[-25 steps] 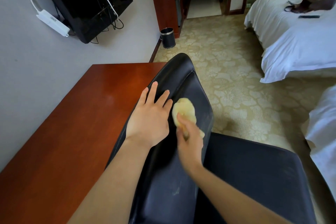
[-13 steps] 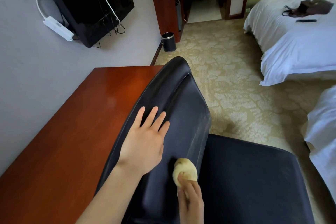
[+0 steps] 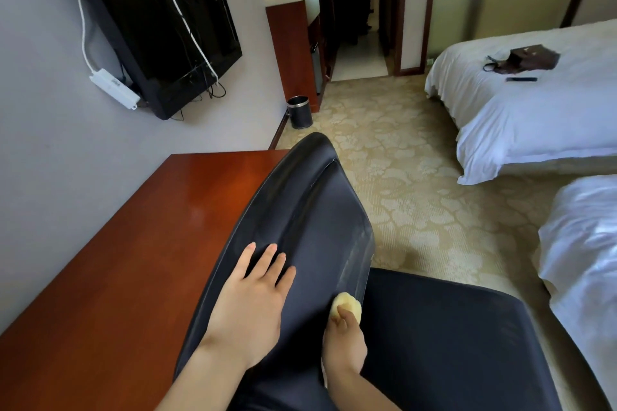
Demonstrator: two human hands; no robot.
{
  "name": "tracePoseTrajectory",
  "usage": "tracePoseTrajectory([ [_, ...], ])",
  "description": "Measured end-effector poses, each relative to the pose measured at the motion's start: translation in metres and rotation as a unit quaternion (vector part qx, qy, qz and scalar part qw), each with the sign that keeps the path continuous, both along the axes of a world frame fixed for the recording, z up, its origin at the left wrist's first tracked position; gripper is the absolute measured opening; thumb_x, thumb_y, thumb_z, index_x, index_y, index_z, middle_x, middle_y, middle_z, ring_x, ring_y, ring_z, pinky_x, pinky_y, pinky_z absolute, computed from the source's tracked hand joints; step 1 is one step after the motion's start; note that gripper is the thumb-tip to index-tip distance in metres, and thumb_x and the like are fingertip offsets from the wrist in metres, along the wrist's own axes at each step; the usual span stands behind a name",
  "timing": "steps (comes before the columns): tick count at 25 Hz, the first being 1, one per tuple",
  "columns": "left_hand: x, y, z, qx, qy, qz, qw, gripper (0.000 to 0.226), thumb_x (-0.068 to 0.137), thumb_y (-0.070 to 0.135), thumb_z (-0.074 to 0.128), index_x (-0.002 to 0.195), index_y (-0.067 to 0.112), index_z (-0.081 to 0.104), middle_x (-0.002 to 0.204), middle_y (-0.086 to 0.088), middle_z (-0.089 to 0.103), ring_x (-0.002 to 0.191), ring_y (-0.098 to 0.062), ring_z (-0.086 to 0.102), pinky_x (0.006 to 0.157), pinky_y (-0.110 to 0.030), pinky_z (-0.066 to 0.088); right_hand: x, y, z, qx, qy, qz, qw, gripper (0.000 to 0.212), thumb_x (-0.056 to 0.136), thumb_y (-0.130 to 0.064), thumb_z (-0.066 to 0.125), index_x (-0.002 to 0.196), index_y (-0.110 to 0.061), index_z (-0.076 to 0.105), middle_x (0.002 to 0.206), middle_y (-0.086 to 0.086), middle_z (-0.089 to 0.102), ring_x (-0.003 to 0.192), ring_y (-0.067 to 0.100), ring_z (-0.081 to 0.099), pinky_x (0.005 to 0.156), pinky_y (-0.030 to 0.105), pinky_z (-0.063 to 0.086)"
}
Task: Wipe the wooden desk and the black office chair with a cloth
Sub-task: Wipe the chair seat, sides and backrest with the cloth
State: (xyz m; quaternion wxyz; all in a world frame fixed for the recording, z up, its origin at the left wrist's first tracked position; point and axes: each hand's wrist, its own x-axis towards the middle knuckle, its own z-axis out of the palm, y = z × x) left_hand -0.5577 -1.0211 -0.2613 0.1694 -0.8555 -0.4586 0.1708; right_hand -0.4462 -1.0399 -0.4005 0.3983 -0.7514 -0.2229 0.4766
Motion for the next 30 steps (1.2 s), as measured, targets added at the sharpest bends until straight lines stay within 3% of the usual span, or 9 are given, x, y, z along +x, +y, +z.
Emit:
tracePoseTrajectory([
  [3,0.002,0.006,0.007,-0.012,-0.033,0.001,0.999,0.058,0.100,0.031,0.029,0.152,0.018,0.007,0.160,-0.004,0.009,0.147,-0.022,-0.008,0.112,-0.043,-0.019,-0.005,0.012,0.035,0.079,0.009,0.011,0.997,0.037,0.094,-0.017,0.051,0.129,-0.027,0.055,0.123,0.003,0.060,0.111,0.022,0.056,0.098,0.031,0.041],
  [8,0.001,0.010,0.026,-0.030,-0.085,-0.005,0.996,0.053,0.098,0.022,0.033,0.149,0.022,0.021,0.152,0.006,0.030,0.146,-0.012,0.005,0.115,-0.033,-0.010,-0.008,0.028,0.091,0.248,-0.018,0.107,0.963,0.036,0.093,-0.010,0.053,0.125,-0.026,0.059,0.126,-0.006,0.059,0.116,0.008,0.053,0.093,0.010,0.035],
  [13,-0.006,-0.003,0.029,-0.020,-0.045,-0.024,0.999,0.052,0.099,0.022,0.031,0.149,0.022,0.021,0.155,0.004,0.026,0.147,-0.015,0.001,0.115,-0.038,-0.013,-0.010,0.003,0.077,0.283,-0.110,0.131,0.944,0.036,0.093,-0.016,0.057,0.128,-0.023,0.057,0.127,-0.001,0.058,0.113,0.008,0.053,0.082,-0.004,0.028],
  [17,-0.020,-0.027,0.017,0.009,0.018,-0.048,0.999,0.052,0.100,0.032,0.029,0.150,0.021,0.021,0.157,-0.002,0.023,0.147,-0.022,0.003,0.113,-0.048,-0.014,-0.027,-0.045,0.026,0.253,-0.097,0.077,0.959,0.034,0.094,-0.016,0.055,0.128,-0.023,0.058,0.120,-0.006,0.058,0.109,0.010,0.053,0.088,0.011,0.037],
  [19,-0.029,-0.038,0.013,0.024,0.027,-0.066,0.997,0.051,0.100,0.035,0.026,0.149,0.019,0.023,0.156,-0.004,0.025,0.147,-0.023,0.006,0.113,-0.051,-0.012,-0.030,-0.067,0.001,0.233,-0.091,0.051,0.967,0.035,0.095,-0.013,0.053,0.129,-0.022,0.057,0.113,-0.008,0.055,0.104,0.009,0.053,0.084,0.006,0.036],
  [24,-0.041,-0.051,0.007,0.044,0.082,-0.102,0.990,0.051,0.101,0.035,0.021,0.150,0.019,0.021,0.157,-0.007,0.020,0.147,-0.026,0.006,0.115,-0.055,-0.007,-0.029,-0.095,-0.046,0.055,-0.039,-0.038,0.997,0.035,0.097,-0.016,0.048,0.132,-0.020,0.054,0.119,0.011,0.059,0.108,0.026,0.055,0.085,0.021,0.037],
  [27,-0.039,-0.050,0.005,0.041,0.079,-0.098,0.991,0.050,0.101,0.030,0.025,0.149,0.020,0.022,0.157,-0.007,0.023,0.147,-0.025,0.007,0.115,-0.056,-0.006,-0.031,-0.106,-0.051,-0.086,0.018,-0.067,0.994,0.037,0.098,-0.017,0.045,0.134,-0.018,0.050,0.125,0.014,0.058,0.113,0.033,0.053,0.085,0.030,0.039],
  [30,-0.040,-0.050,0.005,0.037,0.049,-0.097,0.993,0.048,0.099,0.026,0.029,0.146,0.019,0.030,0.152,-0.003,0.034,0.145,-0.022,0.016,0.114,-0.056,-0.006,-0.046,-0.109,-0.036,-0.084,0.063,-0.143,0.984,0.038,0.096,-0.014,0.044,0.132,-0.023,0.053,0.126,0.011,0.056,0.111,0.032,0.054,0.086,0.031,0.042],
])
